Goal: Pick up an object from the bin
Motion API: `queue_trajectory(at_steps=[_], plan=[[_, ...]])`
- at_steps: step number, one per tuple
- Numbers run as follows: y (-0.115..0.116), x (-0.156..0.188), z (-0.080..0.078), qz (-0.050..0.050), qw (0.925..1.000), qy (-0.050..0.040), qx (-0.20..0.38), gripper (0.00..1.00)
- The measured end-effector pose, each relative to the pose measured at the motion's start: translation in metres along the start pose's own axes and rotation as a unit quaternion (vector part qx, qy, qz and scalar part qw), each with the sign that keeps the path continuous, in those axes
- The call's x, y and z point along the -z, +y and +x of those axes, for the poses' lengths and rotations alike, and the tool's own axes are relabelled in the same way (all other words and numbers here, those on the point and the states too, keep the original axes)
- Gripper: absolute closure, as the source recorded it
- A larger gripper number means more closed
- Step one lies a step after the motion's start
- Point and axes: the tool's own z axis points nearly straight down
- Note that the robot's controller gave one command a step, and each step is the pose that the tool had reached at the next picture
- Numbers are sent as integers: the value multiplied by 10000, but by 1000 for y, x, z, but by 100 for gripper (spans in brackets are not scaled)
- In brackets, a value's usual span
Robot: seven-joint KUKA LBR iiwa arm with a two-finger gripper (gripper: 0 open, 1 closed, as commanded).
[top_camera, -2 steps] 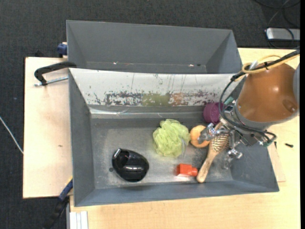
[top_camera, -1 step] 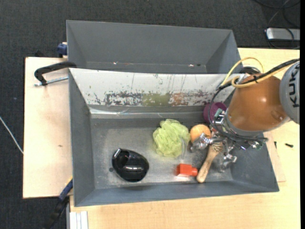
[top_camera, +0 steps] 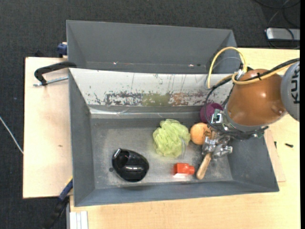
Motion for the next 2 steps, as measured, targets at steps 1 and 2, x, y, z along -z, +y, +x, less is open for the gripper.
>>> queue_trajectory(at_steps=[1, 2], plan=[[0, 0, 0, -2, 10000, 0, 2, 100], [1, 3, 0, -25, 10000, 5, 2, 100]])
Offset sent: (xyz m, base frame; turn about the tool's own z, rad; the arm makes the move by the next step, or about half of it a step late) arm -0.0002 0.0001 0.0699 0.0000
